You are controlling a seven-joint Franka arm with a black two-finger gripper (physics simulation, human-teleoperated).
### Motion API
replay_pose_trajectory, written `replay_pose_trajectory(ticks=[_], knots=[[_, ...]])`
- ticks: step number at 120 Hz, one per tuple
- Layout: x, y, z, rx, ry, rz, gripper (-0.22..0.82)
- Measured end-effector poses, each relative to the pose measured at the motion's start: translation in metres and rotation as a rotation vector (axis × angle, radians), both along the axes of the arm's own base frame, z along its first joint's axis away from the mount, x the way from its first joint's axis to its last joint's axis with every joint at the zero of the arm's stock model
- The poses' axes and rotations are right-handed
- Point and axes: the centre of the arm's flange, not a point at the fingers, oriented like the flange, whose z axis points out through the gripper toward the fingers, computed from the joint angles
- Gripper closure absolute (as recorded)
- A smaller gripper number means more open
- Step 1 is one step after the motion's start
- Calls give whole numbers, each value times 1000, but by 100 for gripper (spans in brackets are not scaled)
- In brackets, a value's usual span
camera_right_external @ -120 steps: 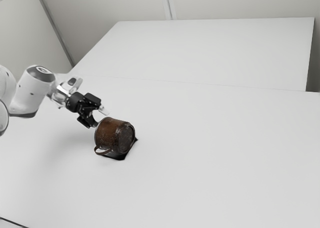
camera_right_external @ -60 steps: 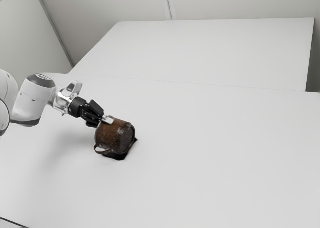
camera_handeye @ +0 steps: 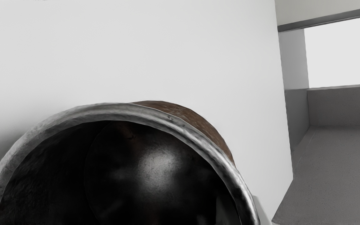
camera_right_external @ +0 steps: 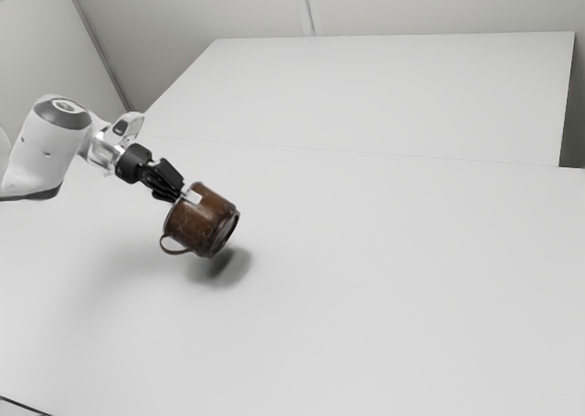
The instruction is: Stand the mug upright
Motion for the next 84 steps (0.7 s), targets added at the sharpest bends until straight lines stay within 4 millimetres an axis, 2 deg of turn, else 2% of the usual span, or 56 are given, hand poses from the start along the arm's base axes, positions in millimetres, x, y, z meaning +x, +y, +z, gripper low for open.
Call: replay_pose_trajectory(ticks=[14, 47, 64, 84], knots=[[9, -23, 21, 217, -9, -93, 77], [30, -55, 25, 671, -23, -194, 78], [33, -62, 12, 823, -25, -193, 78], [28, -76, -18, 908, -41, -160, 78]])
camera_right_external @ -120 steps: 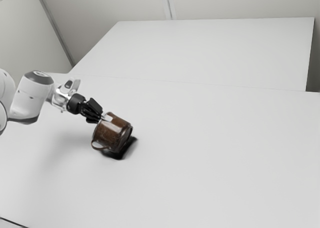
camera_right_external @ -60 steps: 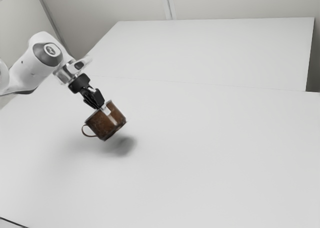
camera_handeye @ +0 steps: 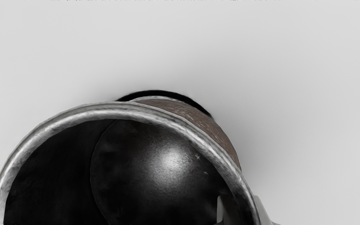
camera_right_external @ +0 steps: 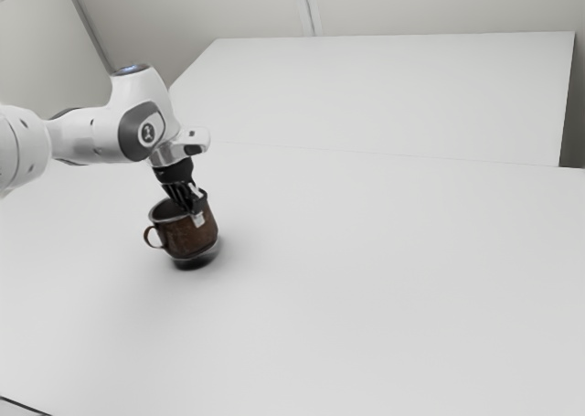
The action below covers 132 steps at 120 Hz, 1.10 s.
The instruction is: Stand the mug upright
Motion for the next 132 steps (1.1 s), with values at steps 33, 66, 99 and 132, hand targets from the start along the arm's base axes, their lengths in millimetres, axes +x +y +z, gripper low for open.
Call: replay_pose_trajectory(ticks=[33, 66, 99, 132], knots=[[-9, -7, -33, 31, -67, 74, 59], [-7, -11, 7, 36, -164, 127, 17], [32, -21, 113, -23, -219, 164, 5], [47, -33, 213, -57, -231, 153, 1]])
